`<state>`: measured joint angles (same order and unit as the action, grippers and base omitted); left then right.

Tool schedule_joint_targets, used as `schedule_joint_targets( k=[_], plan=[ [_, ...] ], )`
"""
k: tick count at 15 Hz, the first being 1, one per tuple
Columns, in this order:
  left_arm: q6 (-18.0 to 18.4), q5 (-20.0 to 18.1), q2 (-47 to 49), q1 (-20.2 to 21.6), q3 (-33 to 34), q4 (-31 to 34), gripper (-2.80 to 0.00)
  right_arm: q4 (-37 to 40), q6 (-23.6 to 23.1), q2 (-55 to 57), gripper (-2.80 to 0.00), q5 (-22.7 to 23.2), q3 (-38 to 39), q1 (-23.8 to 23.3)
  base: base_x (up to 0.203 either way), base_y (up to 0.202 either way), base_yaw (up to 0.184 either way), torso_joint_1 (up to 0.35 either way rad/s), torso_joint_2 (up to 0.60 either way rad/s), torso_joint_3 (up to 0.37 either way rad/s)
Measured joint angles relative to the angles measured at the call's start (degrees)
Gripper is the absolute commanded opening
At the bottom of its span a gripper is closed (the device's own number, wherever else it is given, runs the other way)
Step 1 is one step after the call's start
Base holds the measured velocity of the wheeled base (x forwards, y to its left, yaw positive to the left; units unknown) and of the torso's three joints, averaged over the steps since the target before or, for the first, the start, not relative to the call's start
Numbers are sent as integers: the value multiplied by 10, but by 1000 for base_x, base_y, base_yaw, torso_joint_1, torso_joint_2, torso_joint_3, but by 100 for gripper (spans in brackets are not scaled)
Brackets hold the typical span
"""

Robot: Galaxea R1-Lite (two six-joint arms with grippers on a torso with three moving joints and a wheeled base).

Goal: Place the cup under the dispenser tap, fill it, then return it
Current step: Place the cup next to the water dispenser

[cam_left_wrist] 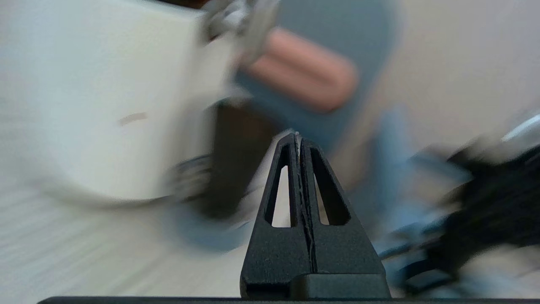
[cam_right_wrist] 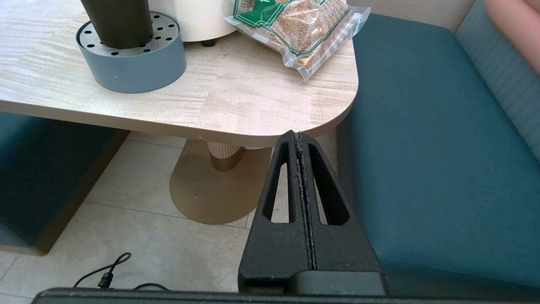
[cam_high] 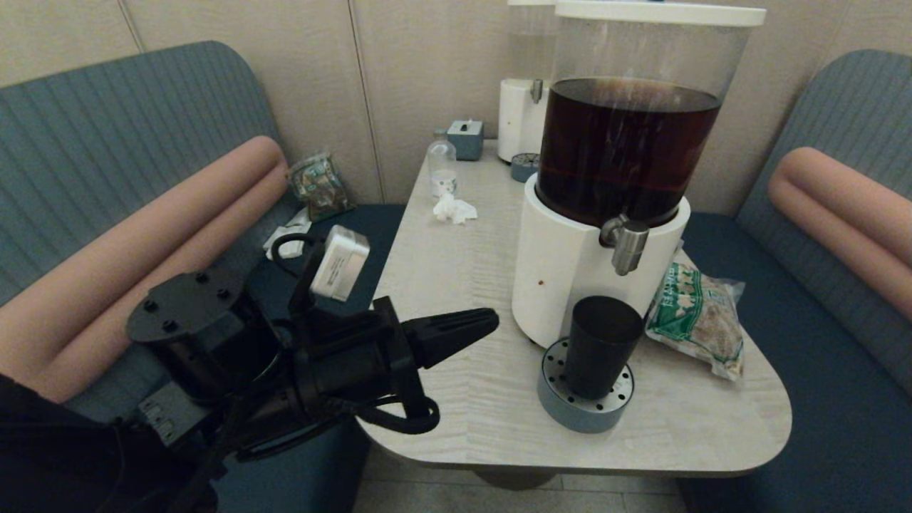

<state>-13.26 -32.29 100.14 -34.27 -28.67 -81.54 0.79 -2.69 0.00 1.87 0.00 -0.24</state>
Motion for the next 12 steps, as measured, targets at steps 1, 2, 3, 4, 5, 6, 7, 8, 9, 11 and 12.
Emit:
schedule_joint_targets(
  k=[1,2,3,4,5,6,7,8,9,11,12],
  plan=[
    [31,7,-4,9,16,-11,-280,0,0,0,-280,0,0,0,0,0,0,0,0,0],
    [39,9,-8,15,25,-12,-280,0,0,0,-280,0,0,0,0,0,0,0,0,0],
    [41,10,-11,20,29,-13,-280,0,0,0,-280,0,0,0,0,0,0,0,0,0],
    [43,12,-15,28,33,-14,-280,0,0,0,-280,0,0,0,0,0,0,0,0,0],
    [45,13,-18,38,38,-13,-280,0,0,0,-280,-1,0,0,0,0,0,0,0,0],
    [49,13,-21,49,45,-13,-280,0,0,0,-280,-1,0,0,0,0,0,0,0,0],
    [57,12,-23,60,52,-14,-280,0,0,0,-280,0,0,0,0,0,0,0,0,0],
    [68,12,-25,73,56,-13,-280,0,0,0,-280,0,0,0,0,0,0,0,0,0],
    [76,9,-26,87,57,-13,-280,0,0,0,-280,0,0,0,0,0,0,0,0,0],
    [90,-1,-24,122,53,-12,-280,0,0,0,-280,-1,0,0,0,0,0,0,0,0],
    [96,-11,-19,141,44,-12,-280,0,0,0,-280,0,0,0,0,0,0,0,0,0]
  ],
)
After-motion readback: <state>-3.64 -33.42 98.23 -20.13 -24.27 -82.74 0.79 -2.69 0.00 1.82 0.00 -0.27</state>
